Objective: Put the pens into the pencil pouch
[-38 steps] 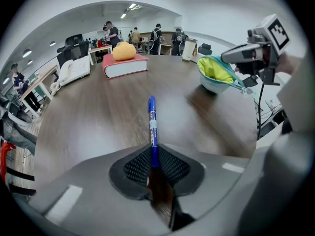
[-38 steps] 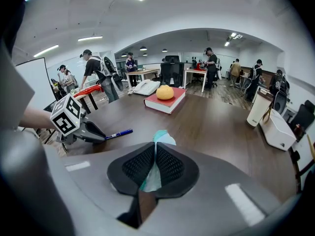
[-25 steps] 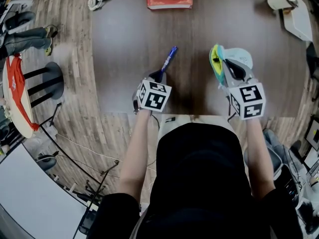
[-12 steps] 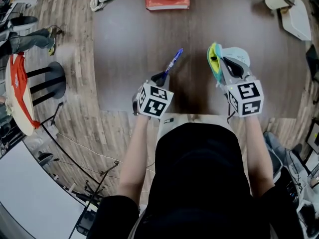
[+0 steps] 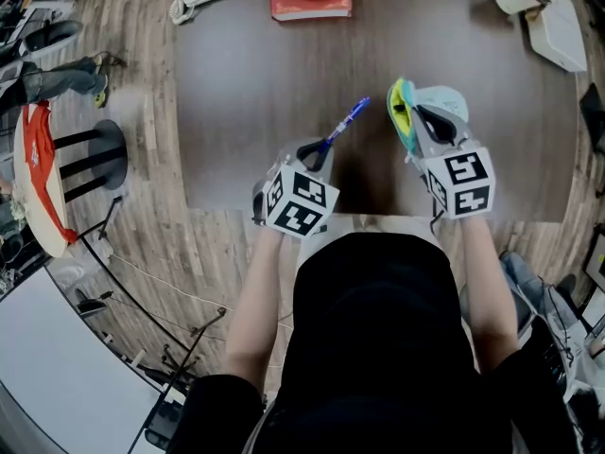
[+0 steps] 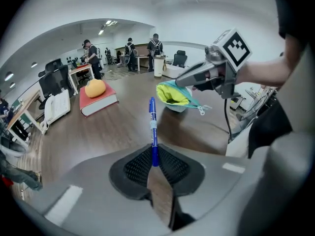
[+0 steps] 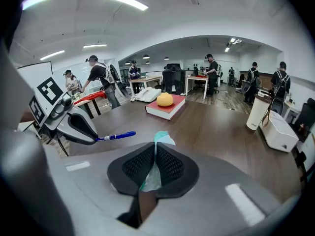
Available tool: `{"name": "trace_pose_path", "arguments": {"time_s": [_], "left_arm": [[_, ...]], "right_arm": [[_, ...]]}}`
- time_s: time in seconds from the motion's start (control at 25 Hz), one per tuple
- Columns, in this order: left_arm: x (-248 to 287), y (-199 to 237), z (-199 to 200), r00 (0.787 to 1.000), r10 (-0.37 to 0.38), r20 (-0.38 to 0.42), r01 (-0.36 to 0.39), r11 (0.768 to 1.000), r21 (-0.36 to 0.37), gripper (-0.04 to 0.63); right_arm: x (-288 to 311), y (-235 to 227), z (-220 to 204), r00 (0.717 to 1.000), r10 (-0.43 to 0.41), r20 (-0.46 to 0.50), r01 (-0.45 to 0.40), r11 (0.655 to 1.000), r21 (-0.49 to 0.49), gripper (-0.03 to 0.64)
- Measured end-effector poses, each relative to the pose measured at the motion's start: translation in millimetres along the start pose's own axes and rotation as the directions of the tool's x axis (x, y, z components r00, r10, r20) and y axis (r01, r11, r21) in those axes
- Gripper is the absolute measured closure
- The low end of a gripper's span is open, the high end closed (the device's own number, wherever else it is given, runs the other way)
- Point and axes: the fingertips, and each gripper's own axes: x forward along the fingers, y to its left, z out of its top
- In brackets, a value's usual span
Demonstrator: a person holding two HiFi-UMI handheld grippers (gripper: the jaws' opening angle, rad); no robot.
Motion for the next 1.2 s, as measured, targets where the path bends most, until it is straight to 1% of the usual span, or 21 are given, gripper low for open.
{"name": "trace_pose_path", "arguments": {"time_s": [0.16, 0.6, 0.84, 1.2], "left_arm": [[0.9, -13.8, 8.0, 1.0, -0.022, 0.004, 0.022, 0.999, 0.033, 0.557], [14.7, -61.6, 15.2, 0.995, -0.086, -0.043, 0.089, 0.991, 0.095, 0.557], [24.6, -79.5, 8.4, 0.994, -0.087, -0.062, 0.093, 0.99, 0.107, 0.557], [29.8, -84.3, 7.9, 0.994, -0.077, -0.071, 0.085, 0.99, 0.111, 0.557]], "right_arm": [[-2.7, 1.0, -1.5, 1.0, 0.008, 0.003, -0.008, 1.0, 0.0, 0.595], [-12.4, 0.7, -10.0, 1.0, 0.029, 0.003, -0.029, 1.0, -0.01, 0.595], [-15.2, 3.5, -22.6, 0.999, 0.042, 0.006, -0.042, 0.999, -0.008, 0.595], [-15.7, 5.3, -28.4, 0.998, 0.055, 0.011, -0.055, 0.998, -0.009, 0.595]]}}
